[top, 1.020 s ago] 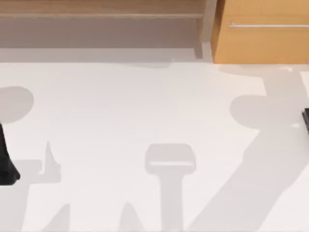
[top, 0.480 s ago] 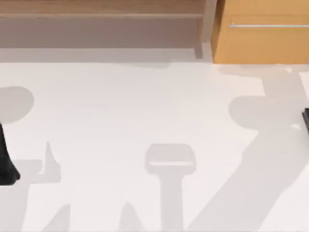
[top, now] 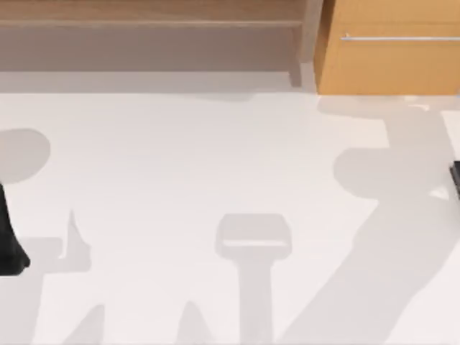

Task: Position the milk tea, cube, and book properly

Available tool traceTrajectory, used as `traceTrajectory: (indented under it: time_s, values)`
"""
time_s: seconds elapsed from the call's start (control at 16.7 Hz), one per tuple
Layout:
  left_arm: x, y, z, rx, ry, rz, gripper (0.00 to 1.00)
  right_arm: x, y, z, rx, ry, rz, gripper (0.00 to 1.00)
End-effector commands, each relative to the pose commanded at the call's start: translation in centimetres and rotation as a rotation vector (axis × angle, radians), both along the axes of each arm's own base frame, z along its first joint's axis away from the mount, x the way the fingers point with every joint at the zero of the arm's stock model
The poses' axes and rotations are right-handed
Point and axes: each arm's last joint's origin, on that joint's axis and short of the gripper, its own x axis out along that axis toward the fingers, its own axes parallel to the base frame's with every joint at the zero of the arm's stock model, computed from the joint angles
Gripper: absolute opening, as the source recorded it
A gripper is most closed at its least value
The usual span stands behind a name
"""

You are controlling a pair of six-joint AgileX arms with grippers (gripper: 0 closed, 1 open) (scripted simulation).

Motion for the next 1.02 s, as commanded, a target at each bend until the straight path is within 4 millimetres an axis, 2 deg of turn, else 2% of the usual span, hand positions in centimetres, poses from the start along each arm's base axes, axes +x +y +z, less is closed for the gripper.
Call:
traceTrajectory:
  time_s: [0.24,0.42,0.6,0.78,0.9,1.02]
  values:
    - [0.0,0.0,0.0,0.000,0.000,0.000,1.00,-1.8,0.2,2.5,0.084,-0.057,-0.023,0.00]
    - [0.0,0.0,0.0,0.000,0.000,0.000,1.00,-4.9,0.9,4.9,0.248,-0.118,-0.040,0.00]
    - [0.0,0.0,0.0,0.000,0.000,0.000,1.00,-8.7,1.9,5.6,0.480,-0.155,-0.048,0.00]
    - [0.0,0.0,0.0,0.000,0.000,0.000,1.00,-12.5,3.0,3.6,0.751,-0.145,-0.062,0.00]
    - [0.0,0.0,0.0,0.000,0.000,0.000,1.00,-14.8,3.8,0.7,0.939,-0.104,-0.086,0.00]
    - [0.0,0.0,0.0,0.000,0.000,0.000,1.00,-17.0,4.7,-3.1,1.119,-0.031,-0.133,0.00]
